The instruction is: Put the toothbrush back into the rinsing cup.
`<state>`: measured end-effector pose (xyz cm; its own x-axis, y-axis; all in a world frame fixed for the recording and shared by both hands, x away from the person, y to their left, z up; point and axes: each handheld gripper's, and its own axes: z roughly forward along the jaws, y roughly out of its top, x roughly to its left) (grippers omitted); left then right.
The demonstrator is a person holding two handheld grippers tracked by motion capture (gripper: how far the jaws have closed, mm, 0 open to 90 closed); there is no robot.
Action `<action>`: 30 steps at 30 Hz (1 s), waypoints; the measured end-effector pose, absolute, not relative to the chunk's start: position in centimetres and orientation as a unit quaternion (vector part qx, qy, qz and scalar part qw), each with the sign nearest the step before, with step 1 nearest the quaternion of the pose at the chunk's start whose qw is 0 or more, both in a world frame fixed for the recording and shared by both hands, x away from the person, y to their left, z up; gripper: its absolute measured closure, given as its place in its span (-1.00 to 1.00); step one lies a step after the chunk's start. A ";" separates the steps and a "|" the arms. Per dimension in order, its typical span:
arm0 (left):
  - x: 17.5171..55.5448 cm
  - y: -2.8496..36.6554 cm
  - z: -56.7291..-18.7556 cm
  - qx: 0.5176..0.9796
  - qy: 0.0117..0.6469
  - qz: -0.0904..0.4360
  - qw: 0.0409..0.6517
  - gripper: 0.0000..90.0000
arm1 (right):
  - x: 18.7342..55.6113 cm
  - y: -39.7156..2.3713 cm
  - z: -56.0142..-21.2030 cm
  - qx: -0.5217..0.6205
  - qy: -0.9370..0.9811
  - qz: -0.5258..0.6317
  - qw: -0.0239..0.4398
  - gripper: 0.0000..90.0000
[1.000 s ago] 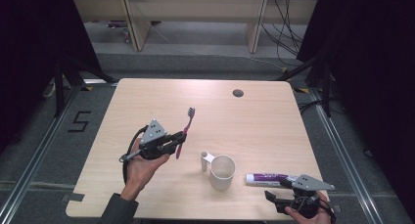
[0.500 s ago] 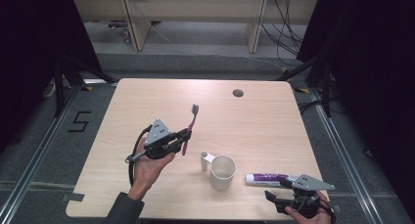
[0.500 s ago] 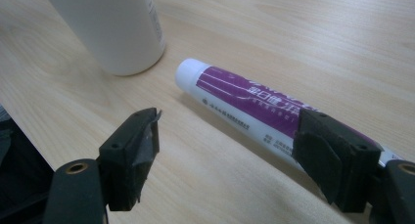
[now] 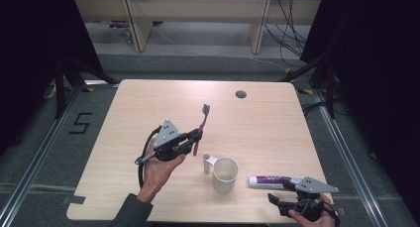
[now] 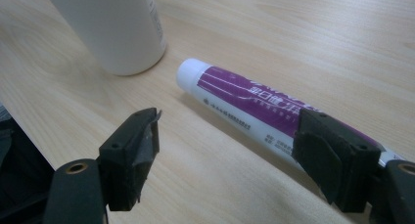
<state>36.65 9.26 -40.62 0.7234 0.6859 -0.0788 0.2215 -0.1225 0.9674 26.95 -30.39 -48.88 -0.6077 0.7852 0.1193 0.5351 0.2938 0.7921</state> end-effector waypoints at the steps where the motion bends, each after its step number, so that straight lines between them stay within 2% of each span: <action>1: 36.6 9.2 -40.6 0.720 0.314 0.200 0.585 0.84 | 27.0 -30.4 -48.9 0.418 0.791 0.422 0.147 -0.42; 6: 36.7 8.7 -40.6 0.717 0.311 0.197 0.591 0.84 | 26.9 -30.3 -48.9 0.424 0.789 0.423 0.135 -0.42; 9: 36.7 8.1 -40.6 0.716 0.307 0.194 0.597 0.84 | 27.0 -30.4 -48.9 0.416 0.791 0.423 0.150 -0.42; 30: 36.5 6.8 -41.3 0.711 0.298 0.188 0.609 0.84 | 26.9 -30.4 -48.9 0.419 0.790 0.423 0.143 -0.42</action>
<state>36.47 6.79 -41.29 0.7516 0.6528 -0.0949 0.1941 -0.0814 0.9776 26.90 -30.39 -48.87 -0.6080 0.7833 0.1294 0.5420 0.2904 0.7886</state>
